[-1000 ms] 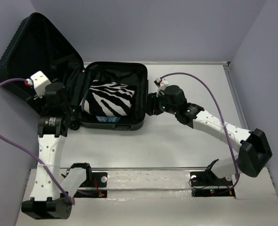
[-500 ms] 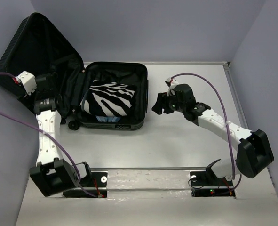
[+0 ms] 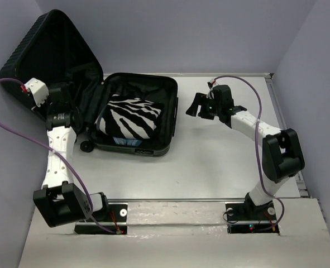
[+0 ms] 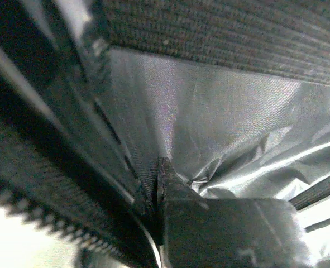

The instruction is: Pack the luggage

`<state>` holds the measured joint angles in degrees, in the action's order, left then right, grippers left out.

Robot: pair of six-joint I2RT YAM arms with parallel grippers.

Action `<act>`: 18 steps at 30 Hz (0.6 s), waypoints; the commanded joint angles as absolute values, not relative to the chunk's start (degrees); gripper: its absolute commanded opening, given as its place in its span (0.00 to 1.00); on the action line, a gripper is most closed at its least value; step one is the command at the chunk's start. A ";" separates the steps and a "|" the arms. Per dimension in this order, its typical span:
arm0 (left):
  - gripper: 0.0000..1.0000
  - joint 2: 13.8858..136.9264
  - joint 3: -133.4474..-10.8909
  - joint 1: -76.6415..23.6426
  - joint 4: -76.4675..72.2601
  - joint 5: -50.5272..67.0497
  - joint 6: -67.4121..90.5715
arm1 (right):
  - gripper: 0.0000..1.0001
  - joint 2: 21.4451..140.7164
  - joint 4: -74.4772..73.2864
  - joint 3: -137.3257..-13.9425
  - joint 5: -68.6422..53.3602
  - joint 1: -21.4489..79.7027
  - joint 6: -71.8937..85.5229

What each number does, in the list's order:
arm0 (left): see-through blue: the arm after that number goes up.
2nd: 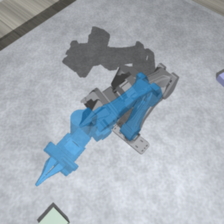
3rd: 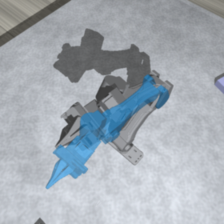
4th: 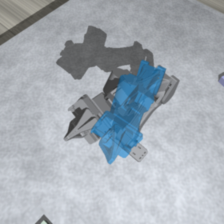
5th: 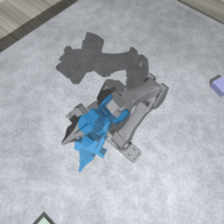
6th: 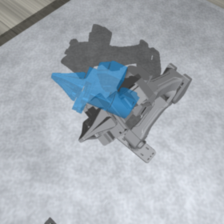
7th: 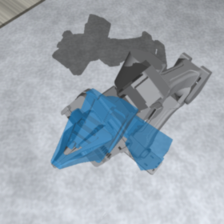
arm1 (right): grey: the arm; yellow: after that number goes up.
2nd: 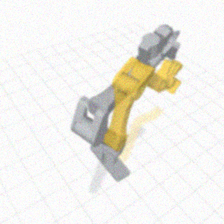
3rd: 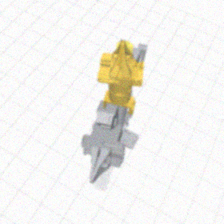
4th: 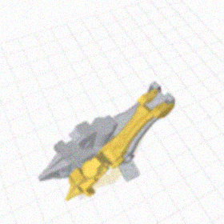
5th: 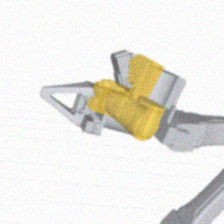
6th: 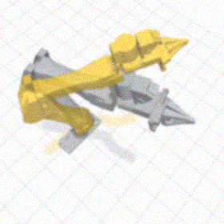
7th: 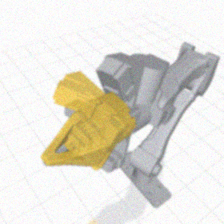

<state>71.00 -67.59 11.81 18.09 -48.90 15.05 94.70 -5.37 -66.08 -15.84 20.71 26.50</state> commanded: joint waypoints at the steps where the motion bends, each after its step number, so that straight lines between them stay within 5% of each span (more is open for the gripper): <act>1: 0.06 66.89 -67.77 7.04 11.69 -48.42 11.08 | 0.74 100.88 1.81 -70.66 -23.95 20.04 33.03; 10: 0.06 58.19 -58.54 -15.52 8.70 -54.84 10.81 | 0.52 110.21 10.72 -71.28 -34.63 20.65 40.87; 14: 0.06 53.18 -54.32 -25.29 9.93 -55.81 12.30 | 0.32 114.60 10.64 -74.00 -36.38 22.14 41.48; 18: 0.06 50.28 -52.21 -35.75 12.04 -56.78 13.18 | 0.29 117.94 10.20 -76.37 -37.18 23.73 41.57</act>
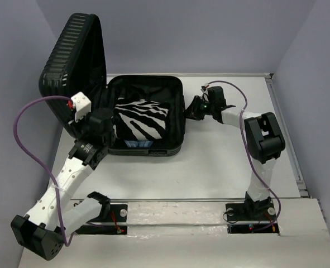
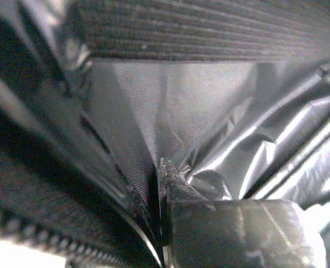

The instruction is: Pack the luggage

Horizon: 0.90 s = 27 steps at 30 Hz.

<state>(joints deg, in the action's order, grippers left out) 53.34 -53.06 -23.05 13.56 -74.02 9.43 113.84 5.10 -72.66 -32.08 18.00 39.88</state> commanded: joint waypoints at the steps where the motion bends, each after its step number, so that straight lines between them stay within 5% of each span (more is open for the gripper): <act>1: 0.06 49.84 -51.51 -39.51 12.91 -57.13 14.92 | 0.26 118.82 10.11 -76.90 -37.18 24.43 41.57; 9: 0.06 55.45 -49.83 -58.77 12.13 -55.11 14.42 | 0.24 121.20 9.49 -78.49 -35.95 26.37 42.01; 14: 0.06 61.42 -51.94 -61.96 9.94 -50.37 14.15 | 0.24 120.85 9.58 -77.70 -34.72 26.37 42.01; 17: 0.27 63.19 -53.43 -62.58 8.00 -47.11 13.62 | 0.23 120.32 9.58 -77.08 -33.93 26.37 41.75; 23: 0.49 63.98 -55.02 -62.93 6.50 -41.31 14.23 | 0.24 119.80 9.58 -76.82 -33.58 26.37 41.75; 24: 0.67 63.90 -55.11 -62.93 6.59 -39.48 14.59 | 0.24 119.71 9.58 -76.82 -33.49 26.37 41.75; 27: 0.88 63.02 -55.63 -63.28 5.89 -34.56 15.03 | 0.24 119.36 9.58 -76.47 -32.96 26.37 41.40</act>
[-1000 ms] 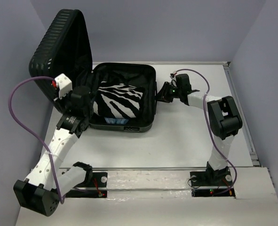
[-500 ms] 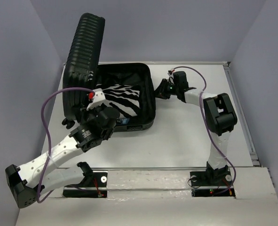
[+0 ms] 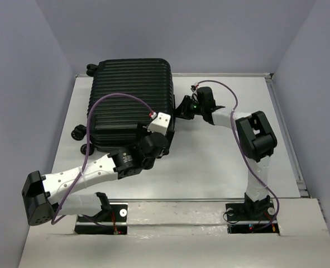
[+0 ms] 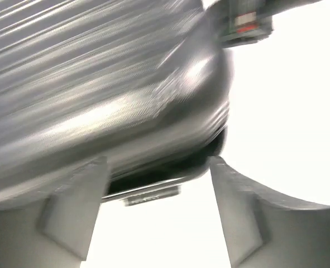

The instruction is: Pack the luggage

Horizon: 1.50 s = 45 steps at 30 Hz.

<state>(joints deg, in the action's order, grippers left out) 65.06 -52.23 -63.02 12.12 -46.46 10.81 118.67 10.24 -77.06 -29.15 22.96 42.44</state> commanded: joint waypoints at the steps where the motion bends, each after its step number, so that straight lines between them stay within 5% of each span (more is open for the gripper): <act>1: 0.92 62.67 -55.90 -63.89 5.45 -31.41 15.12 | 0.24 119.18 9.58 -76.20 -32.26 26.37 41.14; 8: 0.92 56.51 -61.41 -61.63 1.75 -32.24 16.78 | 0.24 115.76 9.49 -72.87 -28.39 26.37 39.11; 14: 0.77 63.27 -72.59 -34.76 11.60 -23.40 23.38 | 0.25 110.14 8.53 -69.53 -24.62 26.37 36.48; 21: 0.41 67.14 -76.29 -2.18 12.91 -14.11 27.06 | 0.56 102.93 4.67 -66.01 -20.22 26.37 31.12; 27: 0.37 73.29 -72.16 9.75 11.08 -10.10 26.37 | 0.68 100.46 2.20 -64.16 -17.23 25.22 28.39; 28: 0.37 74.26 -71.90 10.28 11.16 -11.24 25.58 | 0.67 99.59 1.94 -63.38 -16.97 25.22 27.78; 32: 0.36 79.88 -71.19 13.44 10.99 -10.02 24.70 | 0.12 95.73 1.67 -61.35 -16.08 25.22 26.90; 33: 0.36 80.76 -71.28 13.62 10.99 -10.54 24.35 | 0.07 94.84 1.67 -61.09 -16.17 25.22 26.81; 45: 0.34 95.35 -76.82 14.59 15.64 -12.13 18.90 | 0.07 92.46 0.18 -63.98 -18.11 25.92 26.28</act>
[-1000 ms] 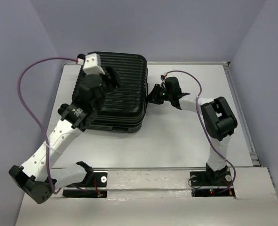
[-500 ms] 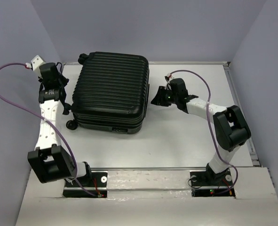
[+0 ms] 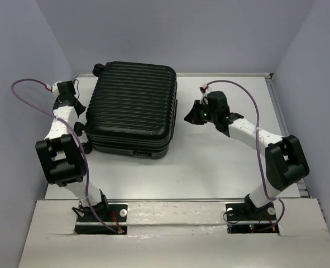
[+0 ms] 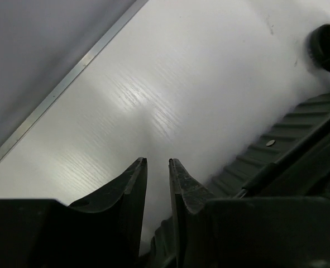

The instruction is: Pack the luggage

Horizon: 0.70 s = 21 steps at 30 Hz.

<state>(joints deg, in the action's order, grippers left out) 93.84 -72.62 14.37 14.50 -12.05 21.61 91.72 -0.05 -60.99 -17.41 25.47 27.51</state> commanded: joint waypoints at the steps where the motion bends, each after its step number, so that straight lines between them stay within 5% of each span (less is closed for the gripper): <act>1: 0.33 97.19 -77.08 14.59 16.34 -11.08 18.37 | 0.07 93.42 0.18 -65.12 -17.58 26.54 26.19; 8: 0.27 100.20 -75.59 13.63 17.67 -5.10 17.58 | 0.07 102.12 -4.74 -73.82 -16.08 27.86 24.96; 21: 0.27 77.89 -52.50 9.14 15.12 4.48 19.86 | 0.08 119.51 -9.04 -98.75 -27.50 27.86 22.24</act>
